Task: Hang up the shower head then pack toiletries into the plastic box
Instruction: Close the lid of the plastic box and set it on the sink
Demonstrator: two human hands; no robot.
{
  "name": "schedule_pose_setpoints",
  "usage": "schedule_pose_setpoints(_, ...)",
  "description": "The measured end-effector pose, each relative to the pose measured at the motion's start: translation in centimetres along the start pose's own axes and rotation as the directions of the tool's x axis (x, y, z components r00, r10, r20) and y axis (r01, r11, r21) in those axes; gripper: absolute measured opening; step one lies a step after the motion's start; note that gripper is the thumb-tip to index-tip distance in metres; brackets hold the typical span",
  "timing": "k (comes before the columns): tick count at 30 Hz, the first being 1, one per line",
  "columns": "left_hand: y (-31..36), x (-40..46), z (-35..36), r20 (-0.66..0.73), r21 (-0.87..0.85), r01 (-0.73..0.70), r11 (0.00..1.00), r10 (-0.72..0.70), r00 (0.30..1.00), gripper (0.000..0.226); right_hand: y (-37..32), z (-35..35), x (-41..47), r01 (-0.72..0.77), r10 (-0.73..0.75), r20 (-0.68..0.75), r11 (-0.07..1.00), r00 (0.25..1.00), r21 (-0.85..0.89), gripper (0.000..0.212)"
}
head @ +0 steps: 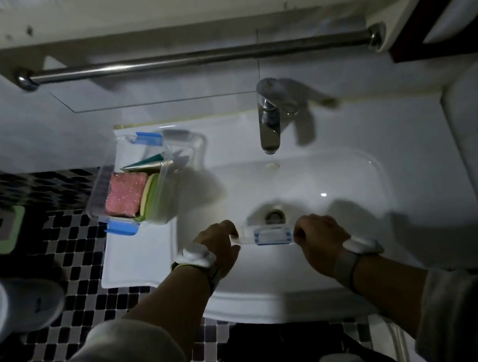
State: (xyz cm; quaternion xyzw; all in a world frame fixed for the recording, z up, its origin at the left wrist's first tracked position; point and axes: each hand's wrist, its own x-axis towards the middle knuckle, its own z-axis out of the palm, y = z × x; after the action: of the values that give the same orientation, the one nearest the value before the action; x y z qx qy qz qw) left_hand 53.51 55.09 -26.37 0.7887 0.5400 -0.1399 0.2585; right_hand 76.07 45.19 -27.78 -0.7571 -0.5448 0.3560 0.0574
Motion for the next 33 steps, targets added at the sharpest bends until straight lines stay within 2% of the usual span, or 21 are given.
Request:
schedule_pose_setpoints(4,0.7,-0.4,-2.3,-0.107,-0.043,0.010,0.999,-0.014,0.994,0.008,-1.3,-2.3,-0.3,0.035,-0.035,-0.023,0.999,0.999,0.023,0.013)
schedule_pose_setpoints(7,0.9,-0.8,-4.1,-0.192,-0.078,0.043,0.996,-0.057,0.980,0.007,-2.5,-3.8,-0.2,0.041,-0.036,-0.093,0.998,0.995,0.057,0.014)
schedule_pose_setpoints(9,0.9,-1.0,-5.0,-0.194,-0.100,0.064,0.993,-0.083,0.978,0.009,-3.2,-4.6,-0.2,0.039,-0.032,-0.099,0.997,0.995,0.063,0.013)
schedule_pose_setpoints(16,-0.1,-1.8,-6.7,-0.229,-0.226,0.107,0.968,-0.159,0.960,0.012,-4.0,-6.0,-0.4,0.017,-0.008,-0.079,0.993,0.997,0.115,0.042)
schedule_pose_setpoints(21,-0.5,-2.1,-7.2,-0.192,-0.336,0.175,0.926,-0.249,0.949,0.017,-4.4,-6.3,0.4,-0.037,0.047,-0.035,0.967,0.998,0.253,0.020)
schedule_pose_setpoints(24,-0.5,-2.4,-7.3,-0.197,-0.410,0.186,0.893,-0.285,0.938,0.019,-5.0,-6.7,0.6,-0.026,0.047,-0.077,0.969,0.996,0.244,0.013)
schedule_pose_setpoints(27,-0.3,-2.7,-7.3,-0.196,-0.453,0.199,0.869,-0.315,0.929,0.020,-5.5,-6.8,0.7,-0.020,0.059,-0.134,0.962,0.989,0.274,0.014)
schedule_pose_setpoints(33,0.1,-3.0,-7.7,-0.201,-0.503,0.222,0.836,-0.362,0.910,0.030,-5.9,-6.4,0.7,0.007,0.081,-0.209,0.921,0.975,0.390,0.031)
